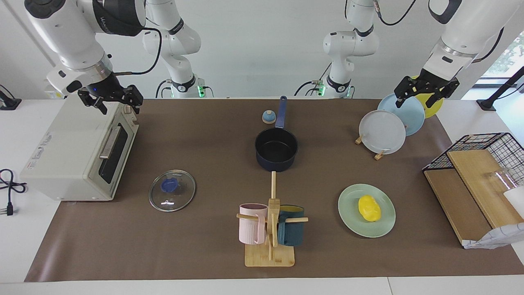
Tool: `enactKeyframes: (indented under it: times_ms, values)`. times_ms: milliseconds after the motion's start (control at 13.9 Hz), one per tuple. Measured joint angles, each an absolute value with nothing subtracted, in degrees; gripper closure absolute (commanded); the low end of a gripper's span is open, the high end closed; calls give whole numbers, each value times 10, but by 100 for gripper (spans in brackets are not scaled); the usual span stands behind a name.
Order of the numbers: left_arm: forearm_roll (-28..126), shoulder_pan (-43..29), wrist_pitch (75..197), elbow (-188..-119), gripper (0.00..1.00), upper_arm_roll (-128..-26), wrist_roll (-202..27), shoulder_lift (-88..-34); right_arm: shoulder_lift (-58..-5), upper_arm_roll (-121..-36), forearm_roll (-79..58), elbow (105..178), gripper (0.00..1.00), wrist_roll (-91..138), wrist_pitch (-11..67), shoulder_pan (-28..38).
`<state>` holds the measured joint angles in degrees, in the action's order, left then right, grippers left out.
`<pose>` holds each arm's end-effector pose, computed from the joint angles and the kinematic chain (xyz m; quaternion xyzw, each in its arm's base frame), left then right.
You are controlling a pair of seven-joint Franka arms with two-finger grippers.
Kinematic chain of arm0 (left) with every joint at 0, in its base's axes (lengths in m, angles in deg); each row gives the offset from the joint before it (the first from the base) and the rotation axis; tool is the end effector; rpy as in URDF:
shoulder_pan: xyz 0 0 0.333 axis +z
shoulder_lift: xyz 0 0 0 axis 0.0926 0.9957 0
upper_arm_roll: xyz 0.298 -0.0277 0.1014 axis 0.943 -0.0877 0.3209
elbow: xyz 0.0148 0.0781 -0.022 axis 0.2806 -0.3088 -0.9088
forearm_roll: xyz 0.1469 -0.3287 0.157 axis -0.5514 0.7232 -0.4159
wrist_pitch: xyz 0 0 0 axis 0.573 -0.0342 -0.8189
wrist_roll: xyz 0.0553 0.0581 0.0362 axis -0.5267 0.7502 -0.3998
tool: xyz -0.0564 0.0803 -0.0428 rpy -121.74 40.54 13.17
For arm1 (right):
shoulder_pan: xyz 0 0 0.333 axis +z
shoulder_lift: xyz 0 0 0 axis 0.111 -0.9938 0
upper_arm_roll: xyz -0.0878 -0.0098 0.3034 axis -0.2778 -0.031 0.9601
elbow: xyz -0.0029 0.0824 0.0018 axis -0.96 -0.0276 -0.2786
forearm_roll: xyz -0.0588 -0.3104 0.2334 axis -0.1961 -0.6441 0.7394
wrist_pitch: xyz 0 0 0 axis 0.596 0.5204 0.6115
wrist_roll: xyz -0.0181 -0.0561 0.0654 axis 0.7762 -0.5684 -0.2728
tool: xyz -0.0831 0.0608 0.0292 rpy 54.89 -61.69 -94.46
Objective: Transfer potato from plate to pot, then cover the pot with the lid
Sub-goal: 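Grasp the yellow potato on the green plate with the left gripper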
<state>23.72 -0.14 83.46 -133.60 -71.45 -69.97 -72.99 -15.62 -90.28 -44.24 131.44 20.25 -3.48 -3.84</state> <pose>0.5369 -0.0303 0.6393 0.9988 -0.0449 -0.0169 0.0004 0.5407 -0.0286 0.5992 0.9977 0.0195 -0.0598 0.0260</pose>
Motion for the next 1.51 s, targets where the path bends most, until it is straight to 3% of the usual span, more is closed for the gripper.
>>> enactKeyframes:
  times_ms: [649,793,1010,1154,1298,1514]
  values:
    - [267,-3,864,-1341,0,-717,-701,-708,-156,-903,-442,1314,0,203,-35,-38]
    - [287,-4,894,-1323,0,-722,-701,-645,-156,-903,-442,1314,0,203,-35,-38]
    - [299,-14,967,-1246,0,-725,-702,-495,-156,-903,-442,1314,0,203,-35,-38]
    - [299,-19,1015,-1221,0,-725,-704,-426,-156,-903,-442,1314,0,203,-35,-38]
    - [300,-25,1055,-1210,0,-725,-707,-383,-156,-903,-442,1314,0,203,-35,-38]
    - [299,-26,1091,-1206,0,-723,-708,-359,-156,-903,-442,1314,0,203,-35,-38]
